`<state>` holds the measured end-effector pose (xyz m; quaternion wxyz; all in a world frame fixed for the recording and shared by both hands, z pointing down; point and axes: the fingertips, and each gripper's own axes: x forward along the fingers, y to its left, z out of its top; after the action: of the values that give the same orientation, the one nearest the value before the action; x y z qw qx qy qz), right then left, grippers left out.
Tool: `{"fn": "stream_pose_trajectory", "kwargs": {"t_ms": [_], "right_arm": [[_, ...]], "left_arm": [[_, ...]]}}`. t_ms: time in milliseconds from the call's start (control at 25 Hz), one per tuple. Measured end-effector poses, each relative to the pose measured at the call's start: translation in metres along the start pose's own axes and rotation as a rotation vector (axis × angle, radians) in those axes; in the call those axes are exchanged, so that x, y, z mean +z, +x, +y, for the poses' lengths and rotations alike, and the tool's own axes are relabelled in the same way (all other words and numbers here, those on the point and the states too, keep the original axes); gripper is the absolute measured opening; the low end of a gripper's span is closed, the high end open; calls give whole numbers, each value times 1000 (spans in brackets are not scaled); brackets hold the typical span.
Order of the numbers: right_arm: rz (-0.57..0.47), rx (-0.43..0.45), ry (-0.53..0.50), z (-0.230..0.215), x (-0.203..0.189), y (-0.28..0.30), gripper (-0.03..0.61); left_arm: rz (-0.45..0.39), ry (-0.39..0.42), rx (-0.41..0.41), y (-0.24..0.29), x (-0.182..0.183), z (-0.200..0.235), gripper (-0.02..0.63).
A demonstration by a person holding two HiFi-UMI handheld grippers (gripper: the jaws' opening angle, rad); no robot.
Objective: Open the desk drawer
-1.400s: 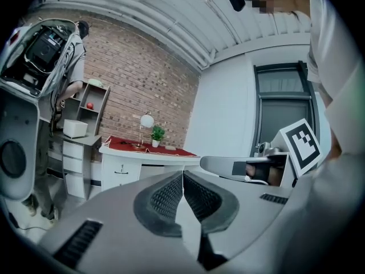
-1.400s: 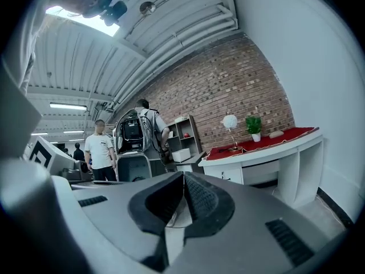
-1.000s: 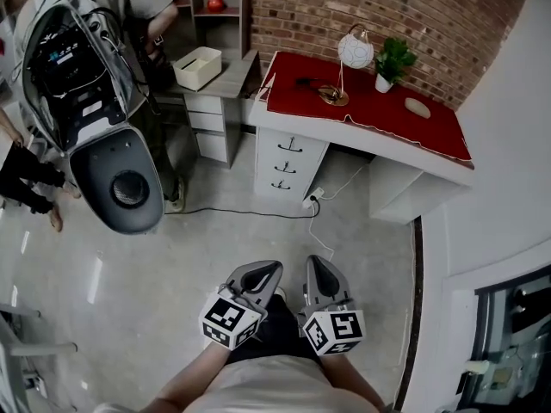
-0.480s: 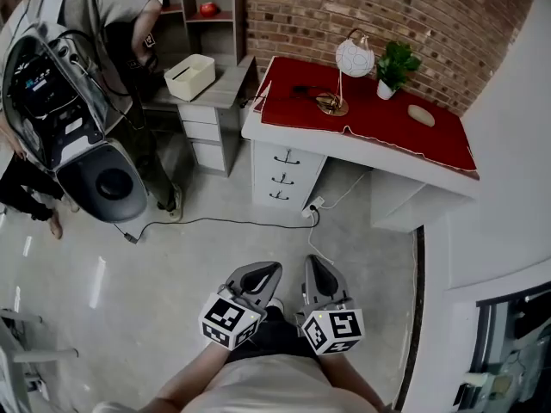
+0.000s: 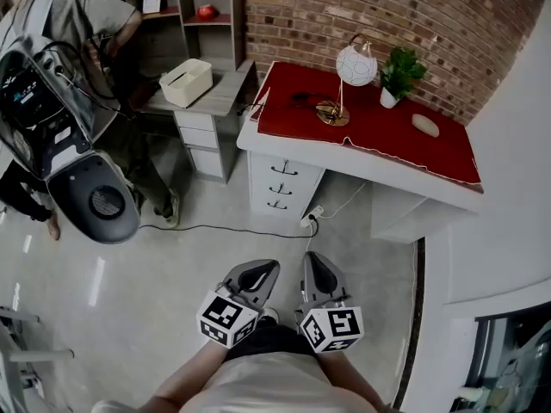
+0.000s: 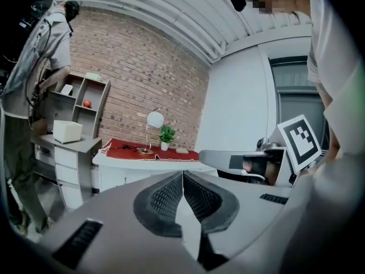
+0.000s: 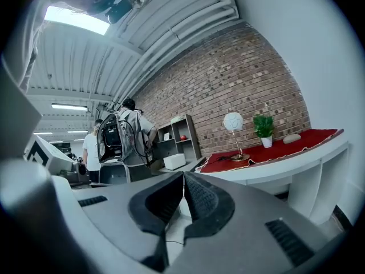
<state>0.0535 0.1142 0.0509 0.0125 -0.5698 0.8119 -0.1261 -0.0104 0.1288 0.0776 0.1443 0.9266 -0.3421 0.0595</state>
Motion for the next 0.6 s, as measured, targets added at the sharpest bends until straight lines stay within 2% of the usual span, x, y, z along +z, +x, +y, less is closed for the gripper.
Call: {"fn": "stream_pose_trajectory", "kwargs": {"t_ms": [280, 600], "right_arm": [[-11, 7, 8, -16, 6, 14, 17], [7, -7, 17, -23, 3, 14, 17]], "left_arm": [[-9, -4, 13, 21, 4, 5, 12], [14, -19, 33, 20, 0, 8, 12]]}}
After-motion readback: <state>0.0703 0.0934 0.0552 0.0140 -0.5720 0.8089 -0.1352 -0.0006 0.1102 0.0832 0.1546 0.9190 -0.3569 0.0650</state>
